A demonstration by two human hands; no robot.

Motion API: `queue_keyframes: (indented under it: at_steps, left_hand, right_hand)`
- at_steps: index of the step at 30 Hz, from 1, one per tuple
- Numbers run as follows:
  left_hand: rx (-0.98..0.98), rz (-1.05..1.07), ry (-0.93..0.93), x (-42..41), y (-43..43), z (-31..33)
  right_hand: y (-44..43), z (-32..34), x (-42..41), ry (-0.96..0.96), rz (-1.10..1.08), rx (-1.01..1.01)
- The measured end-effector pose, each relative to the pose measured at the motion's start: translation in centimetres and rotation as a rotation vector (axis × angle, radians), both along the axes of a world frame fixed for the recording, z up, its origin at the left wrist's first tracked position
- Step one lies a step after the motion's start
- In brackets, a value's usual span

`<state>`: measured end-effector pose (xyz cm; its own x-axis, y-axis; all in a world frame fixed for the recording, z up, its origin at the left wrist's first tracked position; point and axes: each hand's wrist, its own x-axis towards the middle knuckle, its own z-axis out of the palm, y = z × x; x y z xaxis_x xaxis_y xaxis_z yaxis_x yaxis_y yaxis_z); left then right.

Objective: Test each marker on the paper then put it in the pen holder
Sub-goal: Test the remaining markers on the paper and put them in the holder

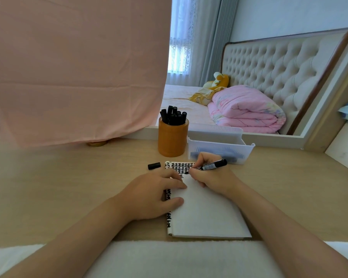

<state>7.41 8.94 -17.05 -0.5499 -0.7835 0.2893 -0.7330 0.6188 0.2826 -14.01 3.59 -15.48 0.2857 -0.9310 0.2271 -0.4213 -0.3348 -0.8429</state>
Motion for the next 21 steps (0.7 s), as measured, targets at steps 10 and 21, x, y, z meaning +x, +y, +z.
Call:
queue_keyframes:
  at_steps: [10,21]
  left_hand:
    - [0.035,0.014,0.008,-0.01,-0.03,0.17]
    - [0.053,0.024,0.004,-0.08,0.07,0.32]
  right_hand:
    - [-0.26,-0.30,-0.02,0.071,0.009,-0.051]
    - [-0.26,-0.39,0.03,0.150,-0.008,-0.109]
